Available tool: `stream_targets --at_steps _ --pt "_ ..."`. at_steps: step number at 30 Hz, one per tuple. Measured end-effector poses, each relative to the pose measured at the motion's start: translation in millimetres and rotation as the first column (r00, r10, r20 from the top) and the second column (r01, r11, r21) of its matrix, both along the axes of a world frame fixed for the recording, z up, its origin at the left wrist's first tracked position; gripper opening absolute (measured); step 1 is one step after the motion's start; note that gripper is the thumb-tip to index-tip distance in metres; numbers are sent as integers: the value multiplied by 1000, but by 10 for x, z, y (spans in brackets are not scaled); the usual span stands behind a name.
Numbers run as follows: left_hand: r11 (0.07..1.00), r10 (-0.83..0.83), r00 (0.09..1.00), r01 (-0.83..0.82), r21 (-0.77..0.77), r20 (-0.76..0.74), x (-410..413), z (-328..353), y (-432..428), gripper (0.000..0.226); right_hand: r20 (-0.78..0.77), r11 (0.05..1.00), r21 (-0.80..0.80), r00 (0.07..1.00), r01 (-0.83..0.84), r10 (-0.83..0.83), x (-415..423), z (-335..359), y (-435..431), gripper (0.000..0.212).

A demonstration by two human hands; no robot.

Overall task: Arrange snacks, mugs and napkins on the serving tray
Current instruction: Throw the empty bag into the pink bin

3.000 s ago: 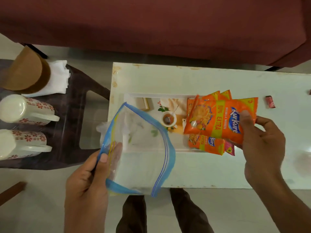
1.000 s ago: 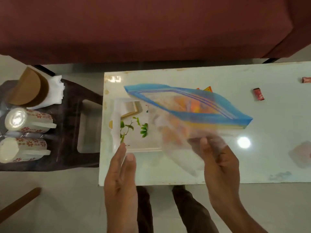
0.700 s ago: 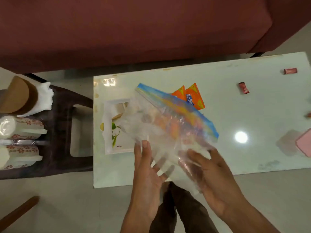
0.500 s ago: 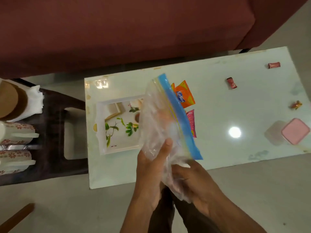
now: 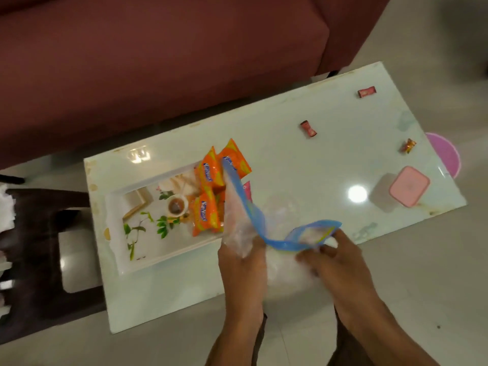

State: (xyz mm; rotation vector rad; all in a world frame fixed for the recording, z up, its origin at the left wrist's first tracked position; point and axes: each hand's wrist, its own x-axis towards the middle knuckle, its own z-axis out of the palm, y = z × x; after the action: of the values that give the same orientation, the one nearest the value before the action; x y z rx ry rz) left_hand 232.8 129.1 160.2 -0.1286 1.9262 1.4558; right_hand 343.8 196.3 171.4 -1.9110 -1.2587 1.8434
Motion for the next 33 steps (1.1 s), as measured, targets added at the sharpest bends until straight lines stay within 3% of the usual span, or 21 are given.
stream_targets --at_steps 3,6,10,12,13,14,17,20,22,24,26,27,28,30,31,33 --pt "955 -294 884 261 -139 -364 352 -80 408 48 -115 992 -2 986 124 -123 231 -57 532 30" --pt "835 -547 673 392 -386 -499 752 -179 937 41 -325 971 -174 921 163 -213 530 -14 1066 24" --pt "640 -760 377 576 -509 -530 1392 -256 1739 44 -168 996 -27 982 -88 82 1262 -72 1755 75" --pt "535 -797 169 645 -546 -580 1718 -287 2098 43 -93 989 113 990 -91 102 1619 -118 2092 63" --pt "501 -797 133 691 -521 -590 1878 -325 2280 42 -99 984 176 994 -32 50 1816 -161 2287 52" --pt "487 -800 161 736 -469 -578 2034 -350 2462 39 -114 975 216 993 49 -24 2000 -192 2478 43" --pt "581 -764 443 789 -201 -469 2485 -338 2955 40 -221 924 235 942 303 -253 2397 -344 2991 30" --pt "754 -602 669 656 -35 -435 2948 -266 3470 63 -303 839 214 851 500 -429 2662 -546 3395 30" --pt "832 -540 783 553 -51 -310 3094 -241 3811 70 -322 775 182 782 605 -534 2768 -649 3584 26" --pt "807 -589 802 578 -118 -102 3211 -248 4157 70 -247 773 344 846 533 -473 2864 -730 3698 19" --pt "762 -639 767 641 -93 45 3313 -298 4427 66 -127 758 593 961 272 -245 2904 -766 3729 14" --pt "762 -640 765 644 -68 68 3361 -348 4545 60 -82 748 642 985 168 -151 2950 -817 3754 25" --pt "777 -624 778 628 -48 73 3394 -403 4656 51 -92 752 649 993 117 -75 3006 -815 3815 31" --pt "819 -571 820 572 -41 49 3414 -548 4867 30 -78 816 575 990 -54 120 3177 -859 3979 10" --pt "829 -557 830 558 -44 24 3392 -629 4946 22 -81 853 509 981 -113 178 3262 -881 4056 23" --pt "833 -553 833 552 -41 -11 3369 -823 5102 10 -213 944 327 977 43 29 3434 -943 4214 41"
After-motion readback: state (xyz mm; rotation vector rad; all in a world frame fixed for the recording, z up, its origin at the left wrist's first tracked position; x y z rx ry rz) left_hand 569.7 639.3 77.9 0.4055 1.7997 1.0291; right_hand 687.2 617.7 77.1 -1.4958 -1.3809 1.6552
